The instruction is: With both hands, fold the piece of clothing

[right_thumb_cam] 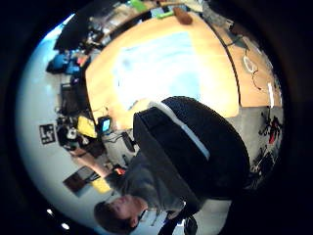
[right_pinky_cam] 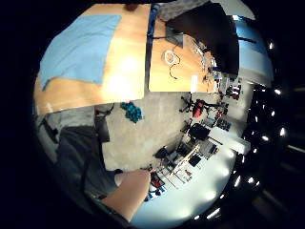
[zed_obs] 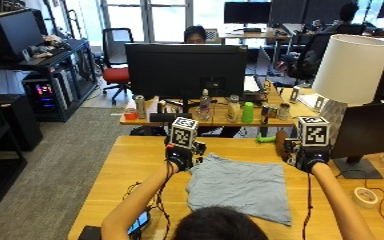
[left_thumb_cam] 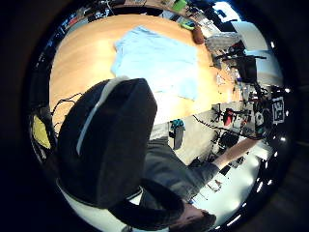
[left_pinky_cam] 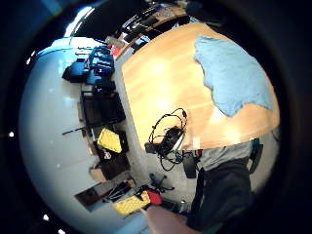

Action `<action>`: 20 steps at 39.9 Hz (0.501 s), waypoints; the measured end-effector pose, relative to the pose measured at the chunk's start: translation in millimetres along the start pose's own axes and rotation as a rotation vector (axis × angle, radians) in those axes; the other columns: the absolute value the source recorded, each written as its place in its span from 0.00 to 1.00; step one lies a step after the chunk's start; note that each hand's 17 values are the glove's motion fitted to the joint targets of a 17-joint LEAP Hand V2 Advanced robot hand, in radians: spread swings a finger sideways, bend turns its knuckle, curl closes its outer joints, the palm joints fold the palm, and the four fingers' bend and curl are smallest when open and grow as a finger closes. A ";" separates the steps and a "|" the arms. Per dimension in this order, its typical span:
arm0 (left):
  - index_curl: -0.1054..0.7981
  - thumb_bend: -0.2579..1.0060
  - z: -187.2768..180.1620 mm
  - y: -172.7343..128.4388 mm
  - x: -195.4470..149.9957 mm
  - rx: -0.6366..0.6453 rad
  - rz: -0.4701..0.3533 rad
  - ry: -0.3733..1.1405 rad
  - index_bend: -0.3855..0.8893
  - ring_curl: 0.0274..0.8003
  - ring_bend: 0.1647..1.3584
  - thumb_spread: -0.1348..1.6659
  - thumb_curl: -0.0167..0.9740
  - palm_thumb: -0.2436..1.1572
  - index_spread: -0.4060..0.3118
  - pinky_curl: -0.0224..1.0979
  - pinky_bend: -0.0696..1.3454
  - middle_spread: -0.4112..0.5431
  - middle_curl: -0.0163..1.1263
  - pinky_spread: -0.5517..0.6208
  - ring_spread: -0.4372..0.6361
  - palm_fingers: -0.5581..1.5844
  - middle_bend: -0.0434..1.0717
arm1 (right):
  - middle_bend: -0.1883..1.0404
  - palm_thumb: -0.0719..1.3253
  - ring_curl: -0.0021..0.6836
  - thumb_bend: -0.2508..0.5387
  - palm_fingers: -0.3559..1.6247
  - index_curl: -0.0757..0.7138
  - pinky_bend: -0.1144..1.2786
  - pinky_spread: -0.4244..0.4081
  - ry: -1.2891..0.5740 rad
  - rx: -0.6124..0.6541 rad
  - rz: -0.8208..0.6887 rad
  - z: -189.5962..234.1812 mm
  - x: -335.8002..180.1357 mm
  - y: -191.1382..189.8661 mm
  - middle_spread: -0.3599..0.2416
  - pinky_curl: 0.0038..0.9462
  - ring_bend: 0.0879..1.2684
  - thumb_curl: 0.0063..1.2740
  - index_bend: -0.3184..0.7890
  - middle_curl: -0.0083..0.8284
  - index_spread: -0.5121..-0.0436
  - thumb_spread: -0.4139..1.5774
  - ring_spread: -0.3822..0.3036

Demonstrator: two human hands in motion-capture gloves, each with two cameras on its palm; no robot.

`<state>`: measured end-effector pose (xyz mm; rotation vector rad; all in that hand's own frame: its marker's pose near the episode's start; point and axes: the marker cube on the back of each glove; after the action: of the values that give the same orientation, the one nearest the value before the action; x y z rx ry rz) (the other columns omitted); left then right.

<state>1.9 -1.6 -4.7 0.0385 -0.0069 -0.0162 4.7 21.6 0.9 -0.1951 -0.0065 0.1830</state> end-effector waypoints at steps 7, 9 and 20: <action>0.18 0.23 -3.6 0.5 -1.4 0.014 -0.001 -0.001 0.38 0.23 0.38 0.61 0.08 0.25 0.56 0.21 0.41 0.62 0.13 0.77 0.69 0.32 0.21 | 0.31 0.22 0.19 0.45 0.31 0.31 0.36 0.77 -0.005 0.221 -0.183 -7.3 -4.8 -21.8 0.58 0.20 0.15 0.05 0.44 0.19 0.40 0.70 0.73; 0.19 0.23 -3.3 0.2 -2.0 0.016 0.004 0.010 0.39 0.24 0.39 0.64 0.08 0.25 0.56 0.22 0.42 0.62 0.14 0.78 0.70 0.31 0.21 | 0.31 0.22 0.20 0.45 0.31 0.32 0.36 0.78 -0.006 0.222 -0.183 -6.6 -6.4 -22.5 0.58 0.21 0.16 0.05 0.44 0.21 0.38 0.72 0.74; 0.25 0.20 1.0 0.1 0.6 0.023 0.010 0.015 0.39 0.27 0.42 0.72 0.13 0.25 0.56 0.25 0.43 0.64 0.19 0.80 0.73 0.30 0.22 | 0.31 0.23 0.26 0.39 0.30 0.37 0.36 0.80 0.005 0.233 -0.188 -0.7 -1.4 -8.7 0.58 0.26 0.18 0.08 0.42 0.27 0.33 0.79 0.75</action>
<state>2.6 -1.6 -3.7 0.0612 0.0079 -0.0057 4.9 12.8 1.8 0.0378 0.0014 -0.0051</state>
